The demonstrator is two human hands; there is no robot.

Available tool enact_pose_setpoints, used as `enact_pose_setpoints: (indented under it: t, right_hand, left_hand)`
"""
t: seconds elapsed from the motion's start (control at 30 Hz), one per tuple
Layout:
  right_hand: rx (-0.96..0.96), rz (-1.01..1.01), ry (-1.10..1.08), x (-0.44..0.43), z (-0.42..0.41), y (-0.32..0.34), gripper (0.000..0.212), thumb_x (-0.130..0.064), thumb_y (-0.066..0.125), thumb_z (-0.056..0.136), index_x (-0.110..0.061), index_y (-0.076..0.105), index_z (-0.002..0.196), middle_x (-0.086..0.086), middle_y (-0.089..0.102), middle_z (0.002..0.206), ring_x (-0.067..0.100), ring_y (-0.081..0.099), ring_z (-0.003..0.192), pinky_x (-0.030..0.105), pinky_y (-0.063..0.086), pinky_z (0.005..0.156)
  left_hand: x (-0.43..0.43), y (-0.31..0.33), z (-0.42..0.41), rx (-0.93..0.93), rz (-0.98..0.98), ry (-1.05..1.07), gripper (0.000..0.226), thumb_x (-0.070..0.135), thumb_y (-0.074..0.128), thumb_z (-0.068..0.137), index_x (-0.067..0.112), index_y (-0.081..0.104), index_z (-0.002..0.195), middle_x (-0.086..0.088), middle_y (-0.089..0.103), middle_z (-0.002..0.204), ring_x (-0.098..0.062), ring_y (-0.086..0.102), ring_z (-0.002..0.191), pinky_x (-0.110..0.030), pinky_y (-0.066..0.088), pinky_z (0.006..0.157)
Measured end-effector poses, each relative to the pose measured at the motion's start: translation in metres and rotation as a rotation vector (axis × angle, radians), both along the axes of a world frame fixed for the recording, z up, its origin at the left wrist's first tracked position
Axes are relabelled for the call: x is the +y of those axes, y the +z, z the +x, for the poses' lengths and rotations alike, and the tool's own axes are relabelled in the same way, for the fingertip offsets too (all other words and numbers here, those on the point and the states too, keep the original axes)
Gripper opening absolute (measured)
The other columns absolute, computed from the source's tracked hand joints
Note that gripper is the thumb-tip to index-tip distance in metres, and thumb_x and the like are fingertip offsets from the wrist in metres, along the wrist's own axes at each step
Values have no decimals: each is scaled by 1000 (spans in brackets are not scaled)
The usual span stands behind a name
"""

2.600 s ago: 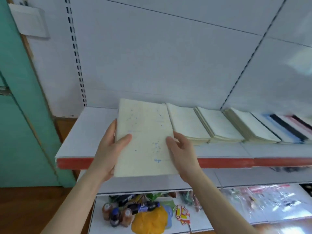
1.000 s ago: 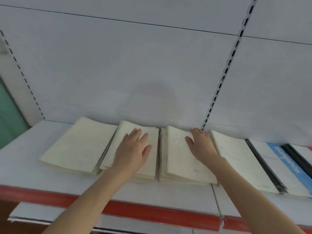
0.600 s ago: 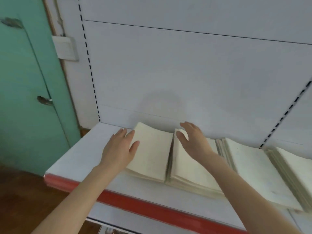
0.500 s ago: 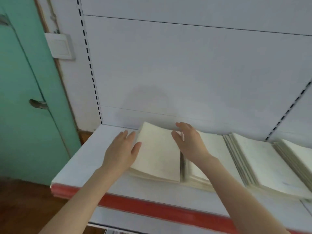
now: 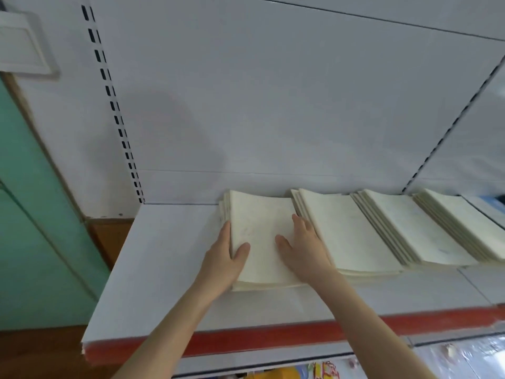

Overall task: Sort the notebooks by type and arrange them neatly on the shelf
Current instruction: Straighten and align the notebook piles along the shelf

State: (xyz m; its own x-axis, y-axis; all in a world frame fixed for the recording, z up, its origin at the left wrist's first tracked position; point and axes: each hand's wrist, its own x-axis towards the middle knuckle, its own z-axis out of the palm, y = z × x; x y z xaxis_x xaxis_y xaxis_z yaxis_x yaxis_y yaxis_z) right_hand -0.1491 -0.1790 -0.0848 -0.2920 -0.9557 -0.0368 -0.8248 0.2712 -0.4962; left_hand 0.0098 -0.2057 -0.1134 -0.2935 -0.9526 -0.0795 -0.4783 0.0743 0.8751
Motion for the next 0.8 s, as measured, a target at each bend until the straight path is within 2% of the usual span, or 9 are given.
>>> enact_pose_setpoints:
  t: [0.23, 0.43, 0.67, 0.8]
  right_hand:
    - [58, 62, -14, -5, 7, 4, 50, -29, 45, 95, -7, 27, 136, 10, 33, 140, 28, 39, 126, 31, 34, 98]
    - [12, 77, -65, 12, 6, -2, 58, -33, 42, 95, -12, 18, 144, 7, 28, 146, 24, 36, 131, 30, 32, 101]
    - [-44, 93, -56, 9, 6, -7, 63, -43, 43, 94, -13, 19, 144, 5, 20, 151, 26, 33, 133, 31, 30, 103]
    - [-63, 68, -68, 11, 6, -8, 68, -48, 46, 91, -16, 21, 145, 3, 17, 152, 25, 35, 133, 31, 32, 103]
  left_hand:
    - [0, -4, -1, 309, 170, 93, 59, 18, 55, 91, 33, 28, 142, 4, 54, 128, -14, 55, 110, -39, 46, 97]
    - [2, -4, -3, 321, 172, 113, 59, 18, 53, 92, 33, 28, 143, 5, 53, 127, -13, 56, 108, -39, 47, 95]
    - [6, -5, -8, 369, 213, 140, 62, 23, 52, 91, 36, 22, 144, 9, 45, 137, -14, 51, 117, -42, 44, 100]
    - [5, -6, -9, 389, 233, 162, 67, 20, 56, 88, 38, 23, 143, 10, 48, 134, -15, 53, 114, -44, 45, 98]
